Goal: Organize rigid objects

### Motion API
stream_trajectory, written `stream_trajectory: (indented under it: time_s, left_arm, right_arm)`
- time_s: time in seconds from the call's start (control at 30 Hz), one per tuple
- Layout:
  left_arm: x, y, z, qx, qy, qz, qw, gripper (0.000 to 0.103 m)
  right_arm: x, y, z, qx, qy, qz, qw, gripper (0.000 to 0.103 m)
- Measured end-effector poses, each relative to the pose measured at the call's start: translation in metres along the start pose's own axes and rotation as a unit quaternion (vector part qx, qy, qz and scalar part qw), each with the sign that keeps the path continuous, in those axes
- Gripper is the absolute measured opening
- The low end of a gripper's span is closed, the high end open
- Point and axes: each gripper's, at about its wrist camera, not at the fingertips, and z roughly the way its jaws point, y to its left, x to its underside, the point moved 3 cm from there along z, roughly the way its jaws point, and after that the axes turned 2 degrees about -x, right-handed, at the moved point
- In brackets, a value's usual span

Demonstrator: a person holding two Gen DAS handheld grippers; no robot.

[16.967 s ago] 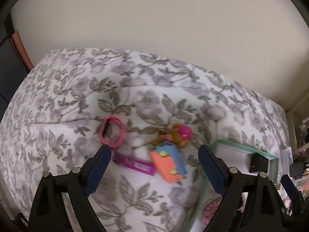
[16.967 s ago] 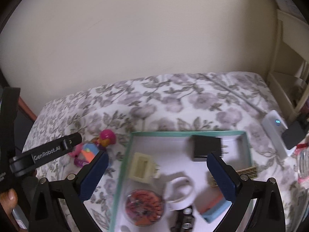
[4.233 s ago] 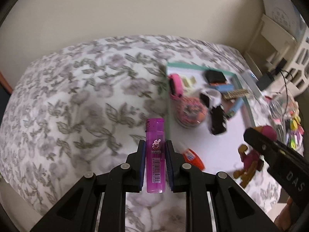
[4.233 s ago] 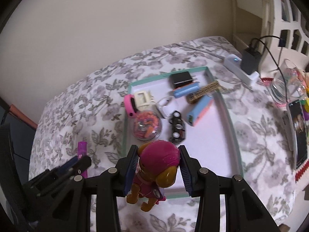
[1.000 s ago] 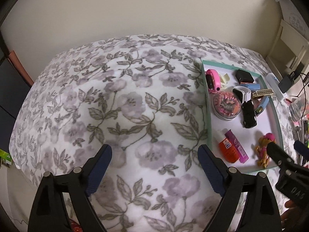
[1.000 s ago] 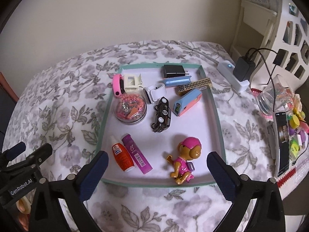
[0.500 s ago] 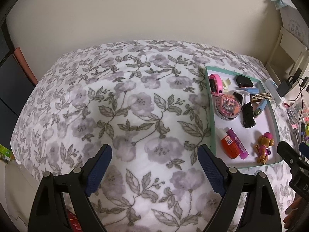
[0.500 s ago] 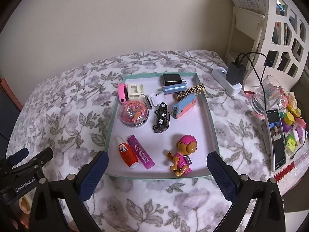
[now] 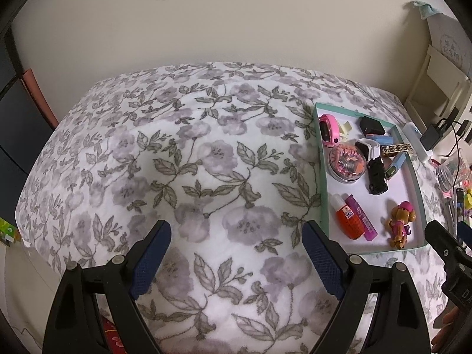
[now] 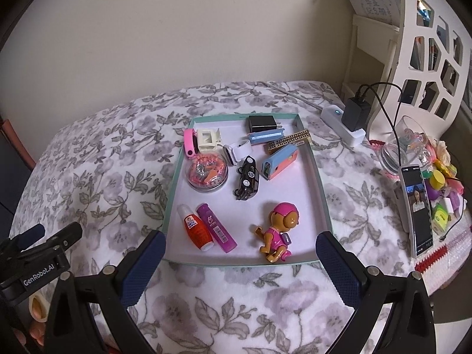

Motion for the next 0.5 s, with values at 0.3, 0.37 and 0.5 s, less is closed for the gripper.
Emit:
stream_trajectory:
  time_s: [0.3,0.37,0.5]
  left_arm:
    - [-0.0011,0.0006,-0.0004,0.001,0.0,-0.001,1.0,0.091]
    - [-0.0018,0.0003,-0.0006,0.004,0.0,0.0,1.0,0.091]
    - [-0.0029,-0.0038,-0.0057,0.002,-0.016,0.011,0.9998,0.091]
  right_arm:
    - [-0.0006,-0.0014,-0.001,0.0,0.0,0.001,1.0,0.103]
    - [-0.0011,-0.001,-0.0003,0.001,0.001,0.0,1.0,0.103]
    - [-0.0016,0.0,0.0002,0.001,0.001,-0.002,1.0,0.103]
